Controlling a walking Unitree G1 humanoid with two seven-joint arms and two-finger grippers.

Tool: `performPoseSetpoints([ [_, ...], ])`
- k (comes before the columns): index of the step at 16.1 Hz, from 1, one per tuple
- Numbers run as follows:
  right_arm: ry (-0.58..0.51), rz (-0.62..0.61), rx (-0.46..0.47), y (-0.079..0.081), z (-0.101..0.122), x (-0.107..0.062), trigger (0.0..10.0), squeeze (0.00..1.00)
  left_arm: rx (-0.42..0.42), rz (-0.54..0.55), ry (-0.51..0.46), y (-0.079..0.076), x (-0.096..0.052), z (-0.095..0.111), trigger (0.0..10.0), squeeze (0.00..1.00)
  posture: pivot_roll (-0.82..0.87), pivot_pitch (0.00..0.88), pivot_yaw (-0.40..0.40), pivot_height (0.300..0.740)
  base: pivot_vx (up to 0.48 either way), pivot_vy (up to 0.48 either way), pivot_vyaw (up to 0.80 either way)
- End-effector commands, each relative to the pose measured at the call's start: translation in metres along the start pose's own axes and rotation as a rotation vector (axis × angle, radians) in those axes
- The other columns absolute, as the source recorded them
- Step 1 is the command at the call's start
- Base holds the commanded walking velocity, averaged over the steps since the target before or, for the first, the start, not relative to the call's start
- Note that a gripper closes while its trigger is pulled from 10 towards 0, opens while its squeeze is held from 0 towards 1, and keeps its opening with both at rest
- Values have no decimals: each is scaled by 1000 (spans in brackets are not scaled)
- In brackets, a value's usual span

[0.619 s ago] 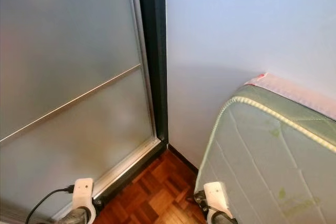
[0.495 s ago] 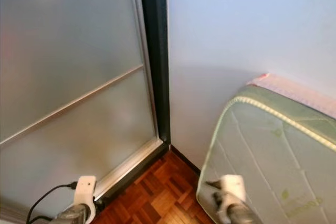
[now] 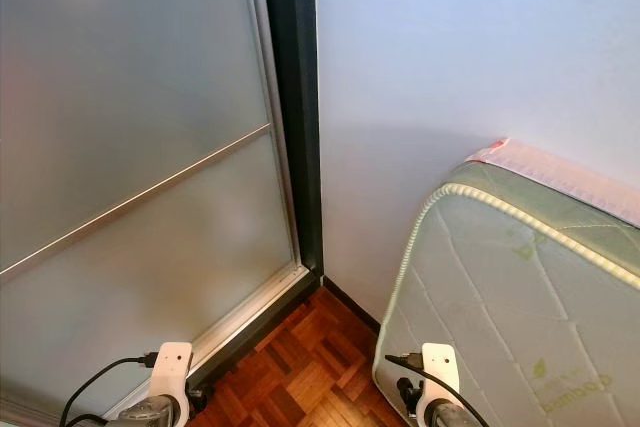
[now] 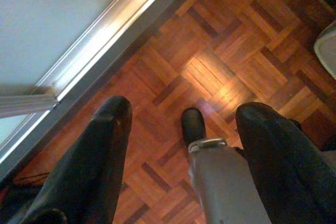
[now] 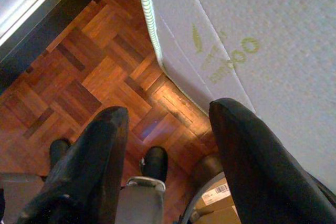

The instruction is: Clean up the room

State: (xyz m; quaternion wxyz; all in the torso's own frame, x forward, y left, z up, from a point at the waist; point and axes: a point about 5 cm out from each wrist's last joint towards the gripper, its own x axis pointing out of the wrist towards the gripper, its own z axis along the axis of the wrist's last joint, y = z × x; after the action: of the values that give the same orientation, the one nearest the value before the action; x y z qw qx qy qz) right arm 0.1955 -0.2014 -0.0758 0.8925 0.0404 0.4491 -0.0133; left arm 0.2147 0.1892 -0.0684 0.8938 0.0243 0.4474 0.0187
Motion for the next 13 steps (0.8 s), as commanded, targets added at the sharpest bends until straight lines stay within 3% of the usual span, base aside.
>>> performPoseSetpoints([
  [1, 3, 3, 7, 0, 0, 0, 10000, 0, 10, 16, 22, 3, 0, -3, 10000, 0, -31, 0, 21, 740, 0, 0, 0],
  [8, 13, 16, 7, 0, -1, 0, 10000, 0, 32, 15, 27, 3, 0, -4, 10000, 0, -31, 0, 25, 740, 0, 0, 0],
  [13, 20, 19, 6, -2, -2, -1, 10000, 0, 34, 16, 32, 3, -1, -6, 10000, 0, -23, 0, 20, 740, -293, 0, 0],
])
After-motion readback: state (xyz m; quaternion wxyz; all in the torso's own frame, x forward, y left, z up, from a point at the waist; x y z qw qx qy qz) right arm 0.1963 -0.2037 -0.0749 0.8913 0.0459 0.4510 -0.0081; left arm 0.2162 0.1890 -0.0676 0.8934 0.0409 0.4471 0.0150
